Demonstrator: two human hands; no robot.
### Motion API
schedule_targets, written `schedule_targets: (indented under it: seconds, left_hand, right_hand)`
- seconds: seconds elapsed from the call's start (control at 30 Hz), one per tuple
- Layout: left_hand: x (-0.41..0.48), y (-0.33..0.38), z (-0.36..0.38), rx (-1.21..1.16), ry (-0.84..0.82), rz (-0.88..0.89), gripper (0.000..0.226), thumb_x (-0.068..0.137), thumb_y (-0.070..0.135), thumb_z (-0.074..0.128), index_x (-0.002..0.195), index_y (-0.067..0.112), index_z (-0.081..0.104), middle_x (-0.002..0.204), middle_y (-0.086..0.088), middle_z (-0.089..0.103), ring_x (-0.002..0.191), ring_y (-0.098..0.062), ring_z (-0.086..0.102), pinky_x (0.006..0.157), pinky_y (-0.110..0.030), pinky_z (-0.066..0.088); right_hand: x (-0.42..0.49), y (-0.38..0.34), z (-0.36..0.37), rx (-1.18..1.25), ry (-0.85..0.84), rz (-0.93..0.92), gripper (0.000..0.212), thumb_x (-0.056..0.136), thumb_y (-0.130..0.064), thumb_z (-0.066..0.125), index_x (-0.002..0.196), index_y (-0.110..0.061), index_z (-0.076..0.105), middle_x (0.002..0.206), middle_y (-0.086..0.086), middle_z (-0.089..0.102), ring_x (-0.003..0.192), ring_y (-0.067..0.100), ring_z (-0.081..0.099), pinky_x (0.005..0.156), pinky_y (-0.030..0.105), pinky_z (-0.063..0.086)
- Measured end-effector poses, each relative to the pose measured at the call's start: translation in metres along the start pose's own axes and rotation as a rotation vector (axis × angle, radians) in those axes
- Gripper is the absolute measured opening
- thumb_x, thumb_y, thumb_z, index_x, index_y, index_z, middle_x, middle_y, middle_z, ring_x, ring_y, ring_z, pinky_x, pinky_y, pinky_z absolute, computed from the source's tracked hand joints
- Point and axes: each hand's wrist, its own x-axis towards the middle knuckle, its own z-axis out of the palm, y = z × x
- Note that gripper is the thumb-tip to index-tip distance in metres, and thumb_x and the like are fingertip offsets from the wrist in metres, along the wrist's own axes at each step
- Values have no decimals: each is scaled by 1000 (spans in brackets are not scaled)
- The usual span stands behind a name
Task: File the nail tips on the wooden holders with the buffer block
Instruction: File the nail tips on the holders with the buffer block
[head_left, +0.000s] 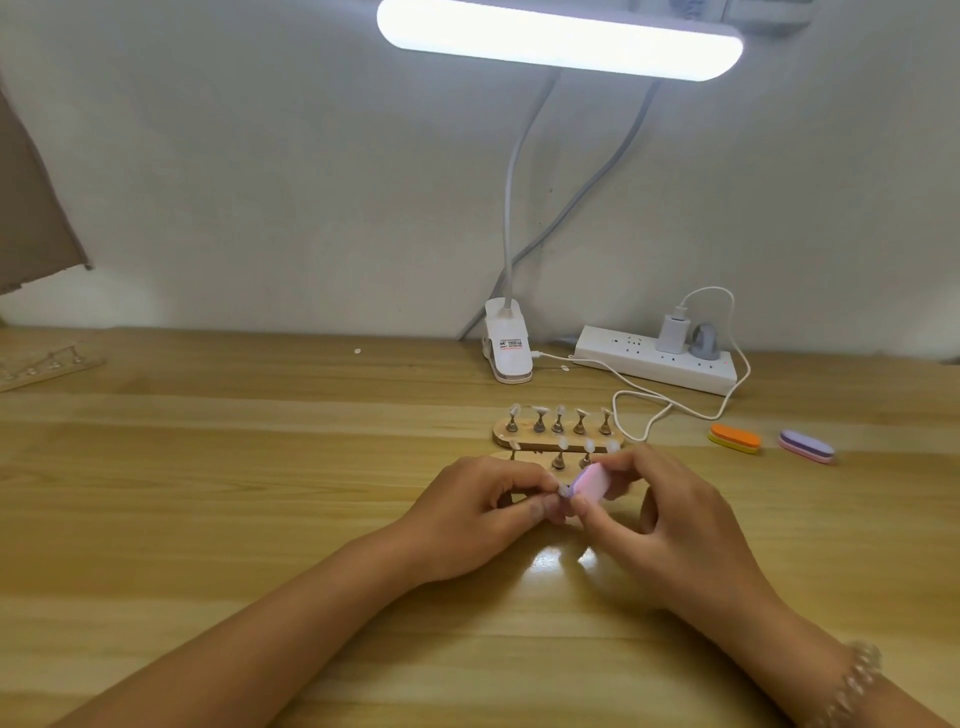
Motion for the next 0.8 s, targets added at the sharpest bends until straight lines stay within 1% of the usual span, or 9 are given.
schedule_targets:
  seconds: [0.1,0.2,0.27,0.33,0.43,0.47,0.57,0.7,0.8]
  left_hand:
    - [-1,-1,0,21,11,-12,17,98,15,60,101,22,75,84,17,68,75,-3,56,72,-37,45]
    - [0,0,0,40,13,-16,16,98,16,60,94,26,73,82,18,68,76,-11,58,74,-42,47]
    - [-1,1,0,51,13,-6,18,98,18,60,89,31,71,77,22,64,72,-7,54,71,-40,46]
    - [-1,0,1,47,14,-10,17,98,17,60,93,27,72,78,22,64,72,-9,55,70,-37,45]
    - [-1,0,0,50,19,-16,16,98,16,60,96,25,74,77,22,64,69,-3,52,68,-33,42]
    - [-1,1,0,38,15,-19,16,98,17,60,94,27,73,79,21,66,72,-3,55,70,-34,44]
    - [-2,3,2,19,27,-14,15,98,19,60,95,28,71,89,18,73,78,-5,62,74,-36,48]
    - [-3,0,4,-6,55,4,8,96,13,61,101,17,66,89,15,72,62,-3,50,62,-29,39]
    - [-3,1,2,-1,51,26,7,96,13,62,97,17,68,85,19,68,59,0,46,60,-24,37]
  right_hand:
    - [-5,-6,2,-63,-71,-94,25,75,-45,70,95,-33,60,86,-18,57,70,-5,52,56,14,35]
    - [-3,-6,1,-21,-51,-39,27,75,-45,70,95,-31,61,86,-18,59,73,-3,55,61,20,40]
    - [-2,-4,1,-47,1,-6,26,75,-41,74,95,-31,61,86,-20,59,71,-7,52,61,22,38]
    - [-6,-7,2,-108,-39,-63,26,75,-46,69,95,-33,59,87,-21,58,68,-6,51,56,18,36]
    - [-6,-6,2,-54,-69,-38,28,75,-50,67,96,-32,61,87,-18,61,70,-1,55,59,23,43]
    - [-3,-2,1,-33,-41,1,28,76,-46,71,98,-30,63,88,-17,62,70,-1,55,62,25,43]
    - [1,5,0,30,40,52,28,77,-35,76,101,-27,64,90,-15,63,67,-3,53,62,20,35]
    - [-7,-8,2,-11,-53,-82,31,79,-51,63,105,-33,61,94,-21,60,65,3,54,56,17,38]
    - [-2,-4,2,-12,-47,-40,28,82,-43,70,107,-31,64,94,-21,59,70,-9,53,60,17,36]
